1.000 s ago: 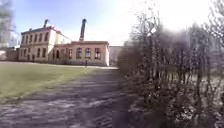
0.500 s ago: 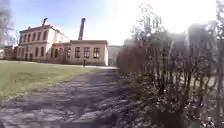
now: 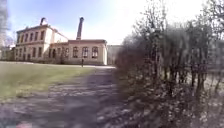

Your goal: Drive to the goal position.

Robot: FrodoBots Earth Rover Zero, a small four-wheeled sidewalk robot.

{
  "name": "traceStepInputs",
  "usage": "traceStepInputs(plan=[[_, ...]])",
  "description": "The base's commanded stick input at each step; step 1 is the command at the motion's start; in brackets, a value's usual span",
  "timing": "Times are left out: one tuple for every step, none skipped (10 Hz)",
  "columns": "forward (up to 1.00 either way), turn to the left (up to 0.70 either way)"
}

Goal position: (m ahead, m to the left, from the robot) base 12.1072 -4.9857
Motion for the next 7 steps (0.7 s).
traceStepInputs(plan=[[0.85, 0.00], [0.85, 0.00], [0.85, 0.00], [0.85, 0.00], [0.85, 0.00], [0.85, 0.00], [0.85, 0.00]])
